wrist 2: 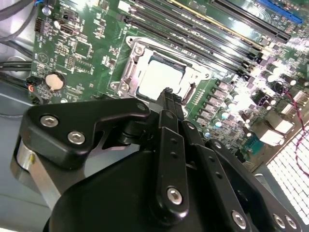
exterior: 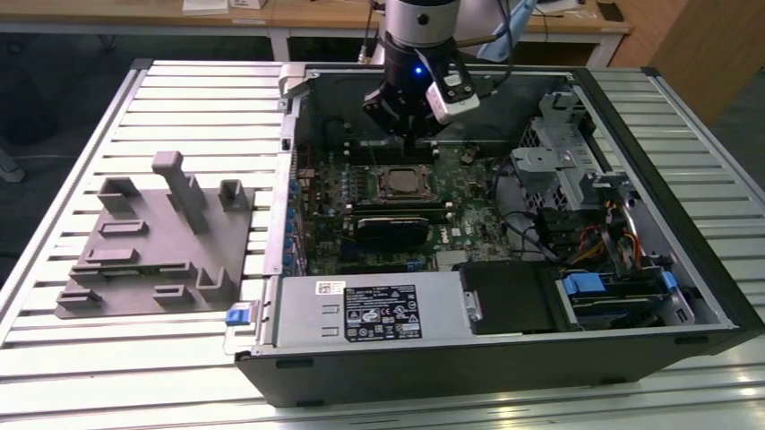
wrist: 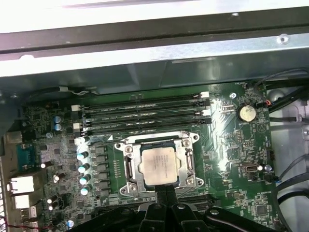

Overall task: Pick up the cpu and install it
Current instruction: 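Install the first cpu locking lever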

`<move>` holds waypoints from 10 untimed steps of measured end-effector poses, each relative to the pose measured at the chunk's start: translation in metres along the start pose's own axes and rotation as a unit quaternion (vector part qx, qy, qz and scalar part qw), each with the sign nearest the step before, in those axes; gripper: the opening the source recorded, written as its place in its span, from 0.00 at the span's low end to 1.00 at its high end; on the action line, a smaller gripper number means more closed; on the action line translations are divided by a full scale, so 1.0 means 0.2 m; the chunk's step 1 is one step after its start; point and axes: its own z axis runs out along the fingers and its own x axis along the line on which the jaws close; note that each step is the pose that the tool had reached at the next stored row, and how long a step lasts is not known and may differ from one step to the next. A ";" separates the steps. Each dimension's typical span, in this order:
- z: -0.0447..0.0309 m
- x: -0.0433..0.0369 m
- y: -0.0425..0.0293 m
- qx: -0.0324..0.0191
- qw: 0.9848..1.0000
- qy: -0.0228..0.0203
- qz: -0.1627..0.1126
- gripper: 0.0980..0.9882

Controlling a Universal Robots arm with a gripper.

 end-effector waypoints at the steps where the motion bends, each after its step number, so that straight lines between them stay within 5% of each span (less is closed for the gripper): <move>1: 0.000 0.007 -0.001 0.000 1.000 0.000 0.000 0.01; 10: -0.002 0.113 -0.014 0.000 1.000 0.000 0.000 0.01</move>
